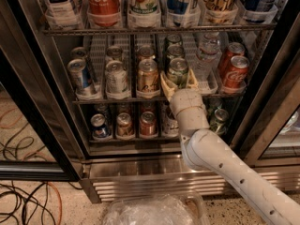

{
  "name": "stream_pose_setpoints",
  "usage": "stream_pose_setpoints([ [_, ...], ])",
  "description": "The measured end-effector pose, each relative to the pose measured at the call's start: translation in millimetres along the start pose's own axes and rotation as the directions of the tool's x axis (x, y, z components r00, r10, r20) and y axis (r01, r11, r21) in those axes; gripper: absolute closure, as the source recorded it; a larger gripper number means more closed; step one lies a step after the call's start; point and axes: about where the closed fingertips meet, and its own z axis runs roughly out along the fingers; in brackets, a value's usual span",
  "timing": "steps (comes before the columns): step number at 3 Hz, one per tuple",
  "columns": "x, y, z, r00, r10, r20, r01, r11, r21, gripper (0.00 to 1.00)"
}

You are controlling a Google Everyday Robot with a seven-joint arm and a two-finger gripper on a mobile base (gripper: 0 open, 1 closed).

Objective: Pick green can from middle shelf of fridge

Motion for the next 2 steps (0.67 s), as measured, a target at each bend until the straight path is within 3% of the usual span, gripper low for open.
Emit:
stream_pose_setpoints([
  [2,0.0,0.0,0.0,1.000,0.000,0.000,0.000,1.0000,0.000,0.96],
])
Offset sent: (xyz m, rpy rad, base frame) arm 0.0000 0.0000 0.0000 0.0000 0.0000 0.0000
